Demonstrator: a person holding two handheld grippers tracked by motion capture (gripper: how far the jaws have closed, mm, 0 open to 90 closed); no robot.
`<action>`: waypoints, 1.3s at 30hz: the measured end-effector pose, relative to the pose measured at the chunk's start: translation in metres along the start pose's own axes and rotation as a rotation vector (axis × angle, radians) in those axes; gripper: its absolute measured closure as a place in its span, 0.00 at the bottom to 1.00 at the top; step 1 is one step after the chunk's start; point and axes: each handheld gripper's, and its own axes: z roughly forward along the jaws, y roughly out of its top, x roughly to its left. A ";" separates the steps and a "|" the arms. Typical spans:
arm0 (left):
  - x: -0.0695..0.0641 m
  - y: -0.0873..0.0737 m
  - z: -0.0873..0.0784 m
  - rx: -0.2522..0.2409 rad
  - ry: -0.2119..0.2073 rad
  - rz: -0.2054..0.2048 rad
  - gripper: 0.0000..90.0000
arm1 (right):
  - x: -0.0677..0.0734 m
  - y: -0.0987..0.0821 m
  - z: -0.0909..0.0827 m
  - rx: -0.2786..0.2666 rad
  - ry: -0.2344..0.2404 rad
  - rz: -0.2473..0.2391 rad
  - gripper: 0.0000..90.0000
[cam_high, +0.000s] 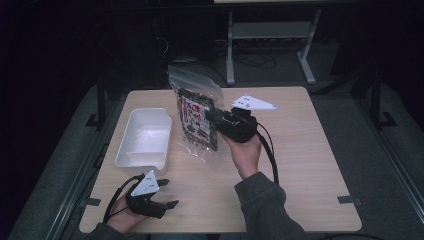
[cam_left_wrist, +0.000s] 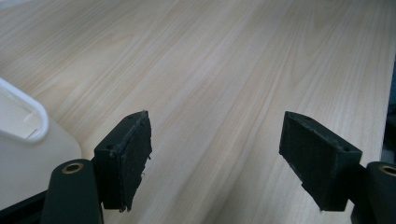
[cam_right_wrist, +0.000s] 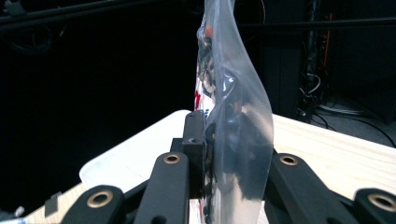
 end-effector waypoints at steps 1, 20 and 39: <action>0.000 -0.001 -0.001 0.001 0.001 0.001 0.27 | 0.002 0.001 0.003 -0.003 0.000 -0.002 0.84; 0.006 -0.011 -0.010 0.014 0.000 0.007 0.27 | 0.039 0.019 0.063 -0.050 0.015 0.001 0.84; 0.014 -0.020 -0.015 0.025 0.003 -0.021 0.27 | 0.046 0.026 0.127 -0.065 -0.048 -0.008 0.84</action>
